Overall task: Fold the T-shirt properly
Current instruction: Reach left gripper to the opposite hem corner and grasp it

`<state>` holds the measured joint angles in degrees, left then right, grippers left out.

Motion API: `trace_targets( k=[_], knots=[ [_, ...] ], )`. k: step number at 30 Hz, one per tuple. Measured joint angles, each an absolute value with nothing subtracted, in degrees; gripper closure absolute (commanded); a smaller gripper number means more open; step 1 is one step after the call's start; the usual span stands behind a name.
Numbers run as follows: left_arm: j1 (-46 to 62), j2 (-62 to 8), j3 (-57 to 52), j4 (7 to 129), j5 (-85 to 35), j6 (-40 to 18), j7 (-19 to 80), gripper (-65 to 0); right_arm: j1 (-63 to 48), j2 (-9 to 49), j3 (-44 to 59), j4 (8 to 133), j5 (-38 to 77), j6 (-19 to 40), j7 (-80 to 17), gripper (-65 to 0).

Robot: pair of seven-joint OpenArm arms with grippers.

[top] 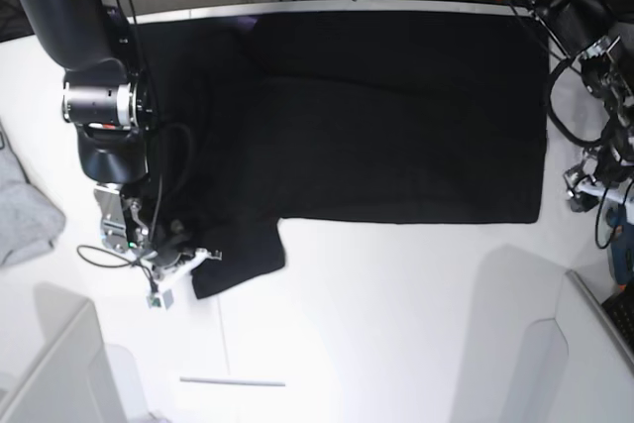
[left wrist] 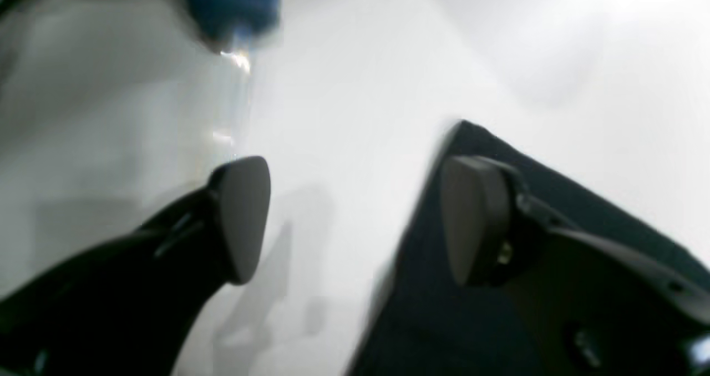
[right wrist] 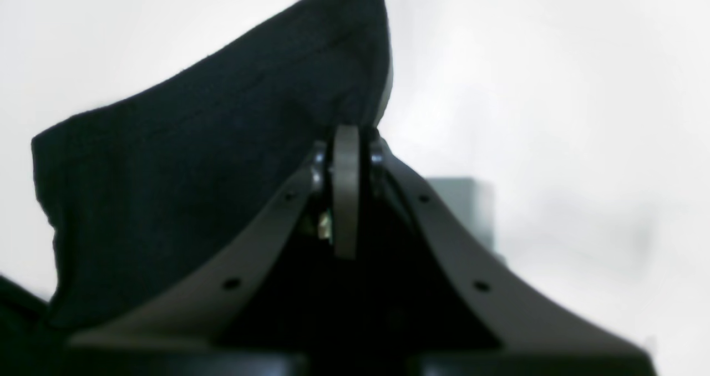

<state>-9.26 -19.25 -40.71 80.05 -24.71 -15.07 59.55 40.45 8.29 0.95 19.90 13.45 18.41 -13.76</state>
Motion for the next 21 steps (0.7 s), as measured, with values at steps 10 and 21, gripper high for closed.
trace_targets(
  k=[10,21],
  knots=[
    [-19.4,-20.2,-30.6,60.8,-16.3,-14.5,51.0,-46.6,40.4,8.3,1.0,19.9,13.5,18.4,-14.0,0.0],
    [-21.9,-18.8,-28.7,54.1,-16.5,-14.8,45.7,-46.6,40.4,8.3,1.0,19.9,13.5,18.5,-13.9,0.0]
  ],
)
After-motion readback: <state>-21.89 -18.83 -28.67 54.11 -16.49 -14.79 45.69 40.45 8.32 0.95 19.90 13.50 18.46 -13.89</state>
